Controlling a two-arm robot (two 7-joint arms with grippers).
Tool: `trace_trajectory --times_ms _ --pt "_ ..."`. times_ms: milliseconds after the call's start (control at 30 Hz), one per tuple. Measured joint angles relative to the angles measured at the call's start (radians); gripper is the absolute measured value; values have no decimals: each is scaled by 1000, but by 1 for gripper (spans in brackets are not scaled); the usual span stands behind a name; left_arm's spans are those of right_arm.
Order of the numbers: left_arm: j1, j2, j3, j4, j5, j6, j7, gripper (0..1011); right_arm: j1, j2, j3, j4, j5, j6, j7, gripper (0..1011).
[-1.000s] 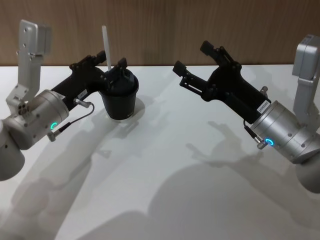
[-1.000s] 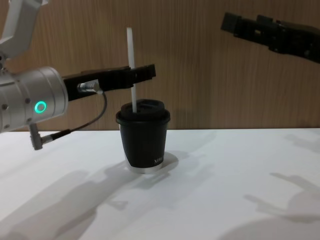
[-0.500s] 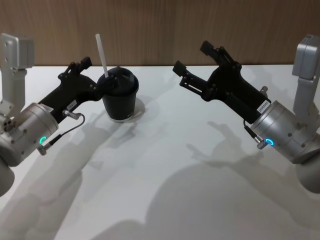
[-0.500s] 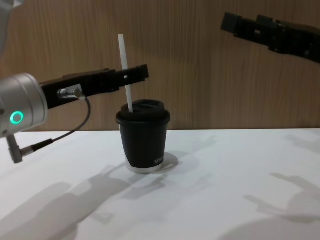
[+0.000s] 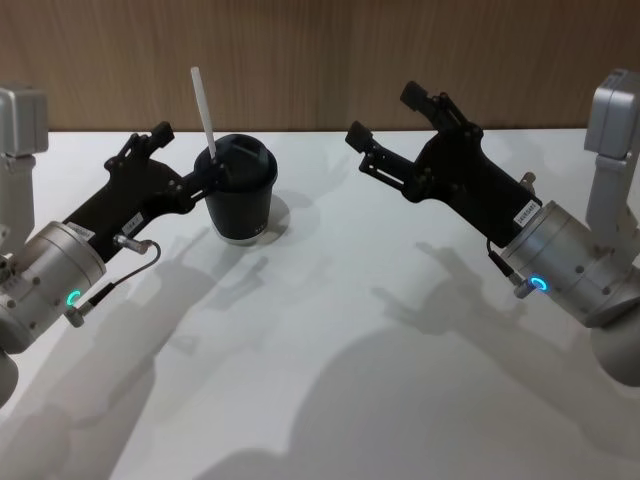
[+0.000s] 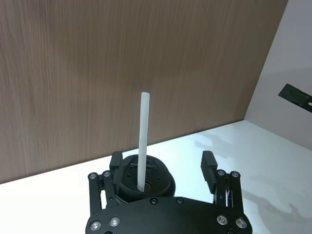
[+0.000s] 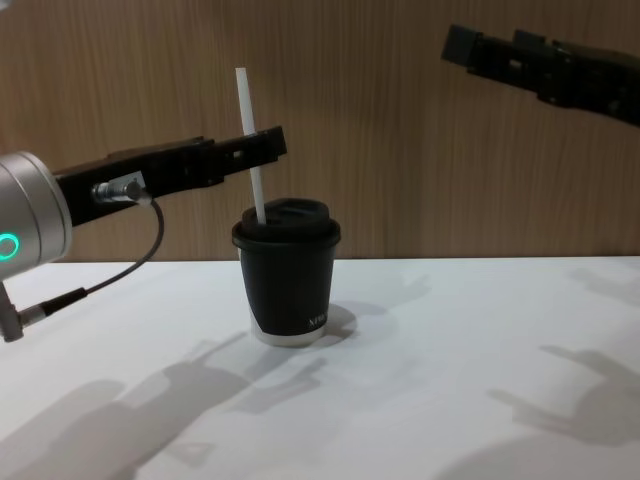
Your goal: Pick up the straw with one hand, pass it to the other hand, and insert it into the cup.
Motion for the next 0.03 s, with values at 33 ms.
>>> trace_trajectory --times_ms 33 --pt "1 0 -1 -2 0 0 0 1001 0 0 0 0 0 0 0 1001"
